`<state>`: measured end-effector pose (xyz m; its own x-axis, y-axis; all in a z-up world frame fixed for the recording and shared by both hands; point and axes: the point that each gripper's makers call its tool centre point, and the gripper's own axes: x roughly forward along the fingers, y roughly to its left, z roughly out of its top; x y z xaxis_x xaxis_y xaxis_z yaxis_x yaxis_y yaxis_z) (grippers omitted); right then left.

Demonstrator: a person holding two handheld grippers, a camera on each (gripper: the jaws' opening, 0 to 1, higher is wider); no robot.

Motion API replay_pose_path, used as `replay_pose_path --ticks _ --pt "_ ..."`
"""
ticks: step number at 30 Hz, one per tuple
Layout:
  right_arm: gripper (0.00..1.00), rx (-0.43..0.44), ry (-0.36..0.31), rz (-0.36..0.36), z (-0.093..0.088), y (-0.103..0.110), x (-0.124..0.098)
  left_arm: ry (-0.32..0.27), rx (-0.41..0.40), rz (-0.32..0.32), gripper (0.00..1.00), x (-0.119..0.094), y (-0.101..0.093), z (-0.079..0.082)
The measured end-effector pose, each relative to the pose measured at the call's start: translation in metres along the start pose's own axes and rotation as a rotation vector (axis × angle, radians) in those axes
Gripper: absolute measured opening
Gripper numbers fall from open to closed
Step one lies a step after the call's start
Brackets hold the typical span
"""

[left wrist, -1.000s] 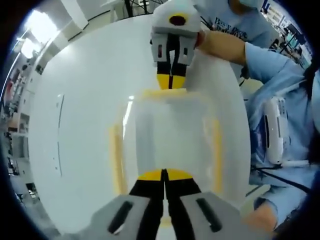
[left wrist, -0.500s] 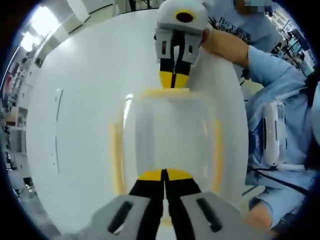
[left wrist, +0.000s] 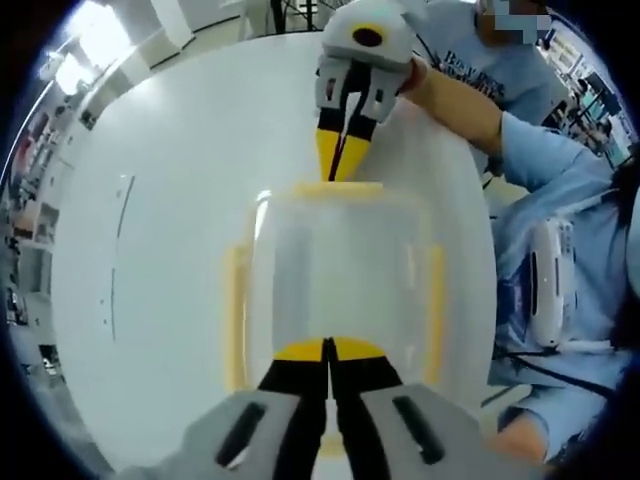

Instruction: Snap each plastic latch of the storage box into its locked position after aligning the lid with the box until every specified latch is closed and the lid sits flush.

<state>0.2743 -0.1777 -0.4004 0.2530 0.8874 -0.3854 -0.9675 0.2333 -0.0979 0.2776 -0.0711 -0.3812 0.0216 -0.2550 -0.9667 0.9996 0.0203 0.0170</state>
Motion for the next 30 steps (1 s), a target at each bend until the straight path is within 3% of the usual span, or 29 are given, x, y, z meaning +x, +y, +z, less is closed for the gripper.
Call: replay_pose_path --ticks 7,10,14,16,19,24,30 --pt "0.00 -0.037 -0.004 -0.029 0.020 -0.008 0.001 -0.005 0.005 0.008 0.00 0.002 0.002 0.002" --pt "0.00 -0.059 0.038 -0.029 0.025 -0.010 0.005 -0.017 -0.006 0.003 0.00 0.002 0.004 0.002" --pt "0.00 -0.123 0.164 -0.036 0.026 -0.013 0.005 -0.051 -0.024 -0.012 0.00 0.001 0.006 0.002" --pt "0.00 -0.095 0.062 -0.005 0.051 -0.007 0.007 -0.065 -0.027 -0.013 0.00 0.002 0.005 0.002" --pt "0.00 -0.137 0.062 -0.023 0.066 -0.008 0.006 -0.075 -0.025 -0.008 0.00 0.002 0.005 0.002" --pt "0.00 -0.215 0.134 0.025 0.087 0.003 0.023 -0.094 -0.024 -0.001 0.00 0.001 0.006 0.000" --pt "0.00 -0.274 0.247 0.088 0.094 0.016 0.052 -0.151 -0.026 -0.008 0.00 0.000 0.005 -0.003"
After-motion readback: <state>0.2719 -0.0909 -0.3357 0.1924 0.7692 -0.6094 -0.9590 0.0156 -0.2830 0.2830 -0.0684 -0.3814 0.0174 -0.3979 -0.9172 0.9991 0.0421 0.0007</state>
